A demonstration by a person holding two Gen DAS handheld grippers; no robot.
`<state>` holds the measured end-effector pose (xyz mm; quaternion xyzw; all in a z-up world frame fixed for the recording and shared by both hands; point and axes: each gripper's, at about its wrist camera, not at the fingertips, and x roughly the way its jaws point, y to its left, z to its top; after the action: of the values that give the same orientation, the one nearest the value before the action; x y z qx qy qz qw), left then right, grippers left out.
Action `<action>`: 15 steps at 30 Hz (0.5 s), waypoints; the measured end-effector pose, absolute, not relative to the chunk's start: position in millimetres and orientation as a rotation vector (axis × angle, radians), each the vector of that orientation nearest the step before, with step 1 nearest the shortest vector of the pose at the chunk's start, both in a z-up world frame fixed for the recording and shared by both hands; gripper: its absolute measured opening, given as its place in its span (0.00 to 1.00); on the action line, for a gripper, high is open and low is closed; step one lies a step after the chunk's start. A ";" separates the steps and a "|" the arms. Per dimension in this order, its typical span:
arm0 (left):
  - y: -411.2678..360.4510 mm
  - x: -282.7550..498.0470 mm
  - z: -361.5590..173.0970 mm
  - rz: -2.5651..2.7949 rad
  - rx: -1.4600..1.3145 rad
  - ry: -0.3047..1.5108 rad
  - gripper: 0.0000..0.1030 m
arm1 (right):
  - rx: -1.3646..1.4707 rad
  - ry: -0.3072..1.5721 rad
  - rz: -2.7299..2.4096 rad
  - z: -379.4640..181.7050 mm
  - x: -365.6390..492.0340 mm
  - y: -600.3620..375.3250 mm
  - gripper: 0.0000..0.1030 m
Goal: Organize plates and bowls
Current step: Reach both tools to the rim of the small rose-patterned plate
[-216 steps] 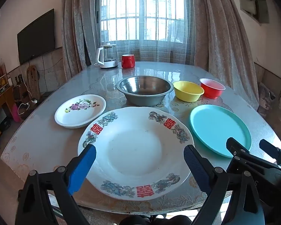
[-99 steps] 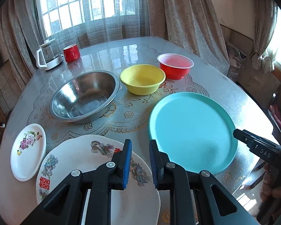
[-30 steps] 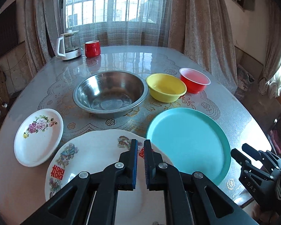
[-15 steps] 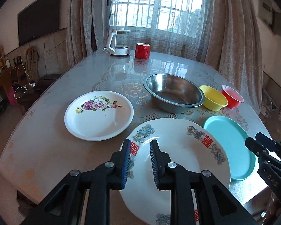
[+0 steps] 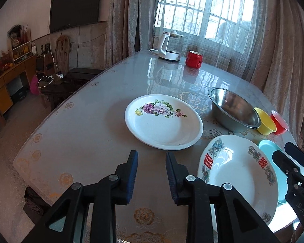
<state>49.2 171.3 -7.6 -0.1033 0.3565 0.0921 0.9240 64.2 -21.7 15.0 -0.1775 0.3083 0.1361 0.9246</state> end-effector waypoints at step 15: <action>235.1 70.4 -26.8 0.248 -0.363 0.780 0.36 | -0.077 0.870 0.592 3.4 138.0 3.7 0.38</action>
<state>70.4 235.1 -26.8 -0.1756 0.3770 0.1200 0.9015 138.0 3.7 3.4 -0.0367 0.4151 0.2823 0.8641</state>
